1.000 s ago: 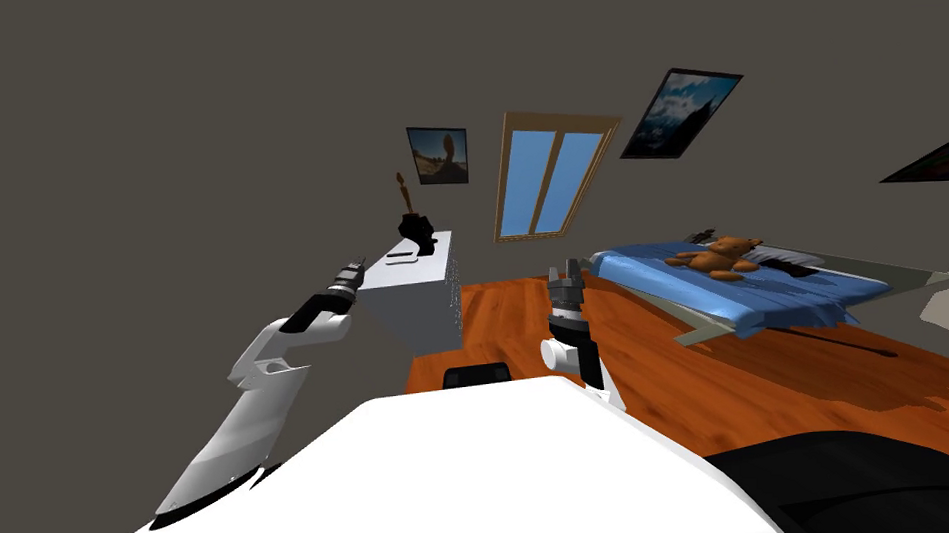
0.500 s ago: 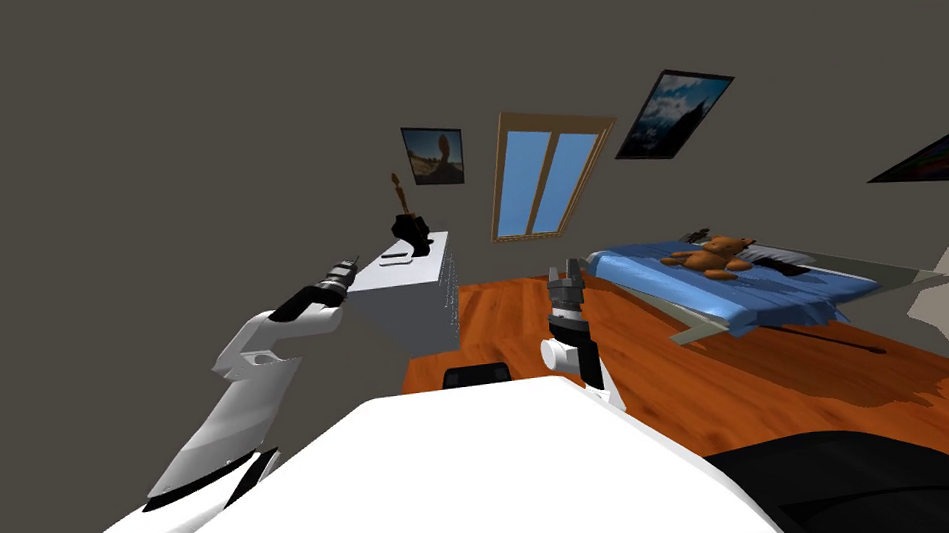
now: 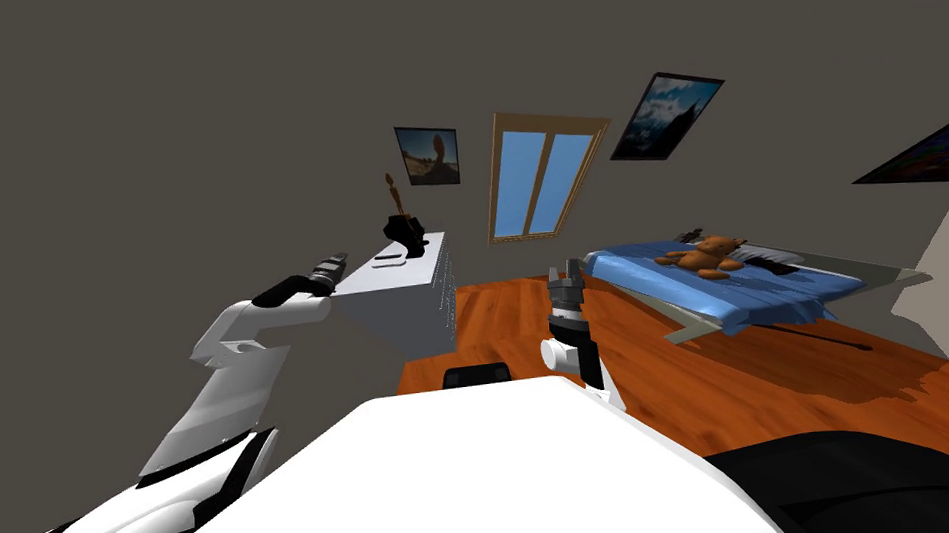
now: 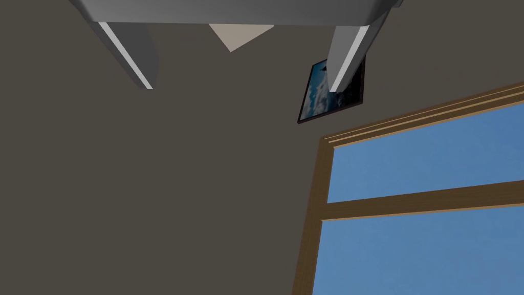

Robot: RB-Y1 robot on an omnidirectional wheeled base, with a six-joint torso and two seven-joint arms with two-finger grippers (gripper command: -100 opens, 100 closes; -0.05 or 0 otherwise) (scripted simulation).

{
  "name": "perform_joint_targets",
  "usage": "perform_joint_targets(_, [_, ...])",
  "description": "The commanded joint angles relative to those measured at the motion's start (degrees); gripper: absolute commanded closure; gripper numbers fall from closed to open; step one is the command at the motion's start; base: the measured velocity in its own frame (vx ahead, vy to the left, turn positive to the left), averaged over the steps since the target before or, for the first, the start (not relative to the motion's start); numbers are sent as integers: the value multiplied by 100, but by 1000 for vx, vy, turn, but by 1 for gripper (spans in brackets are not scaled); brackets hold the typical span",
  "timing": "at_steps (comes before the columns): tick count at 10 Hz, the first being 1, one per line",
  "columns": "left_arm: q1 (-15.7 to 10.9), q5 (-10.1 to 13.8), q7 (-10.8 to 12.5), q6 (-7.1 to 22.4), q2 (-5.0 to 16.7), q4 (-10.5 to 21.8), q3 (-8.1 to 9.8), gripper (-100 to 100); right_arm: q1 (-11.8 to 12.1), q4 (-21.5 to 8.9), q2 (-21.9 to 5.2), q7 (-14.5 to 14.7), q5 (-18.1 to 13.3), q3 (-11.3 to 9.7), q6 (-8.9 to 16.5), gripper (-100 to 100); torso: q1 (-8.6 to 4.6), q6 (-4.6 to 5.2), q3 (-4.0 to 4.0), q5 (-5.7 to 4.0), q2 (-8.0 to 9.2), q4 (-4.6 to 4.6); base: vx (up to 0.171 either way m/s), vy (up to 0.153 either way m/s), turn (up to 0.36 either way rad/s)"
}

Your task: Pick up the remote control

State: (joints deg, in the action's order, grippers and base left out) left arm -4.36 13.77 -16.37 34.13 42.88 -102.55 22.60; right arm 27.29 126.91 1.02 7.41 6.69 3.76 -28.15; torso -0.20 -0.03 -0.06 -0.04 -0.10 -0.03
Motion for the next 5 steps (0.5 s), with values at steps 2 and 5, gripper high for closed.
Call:
perform_joint_targets(2, [-254, 29, -220, 424, 180, 237, 154, -100, 0, 0, 0, 0, 0, 0, 0, 0, 8, -1, 2, 1, 4, 1, 32, -59, -11])
perform_joint_targets(5, [-488, 73, -412, 901, 361, 487, 282, -100, 0, 0, 0, 0, 0, 0, 0, 0, 12, -1, 0, 2, 1, 0, 42, -50, -13])
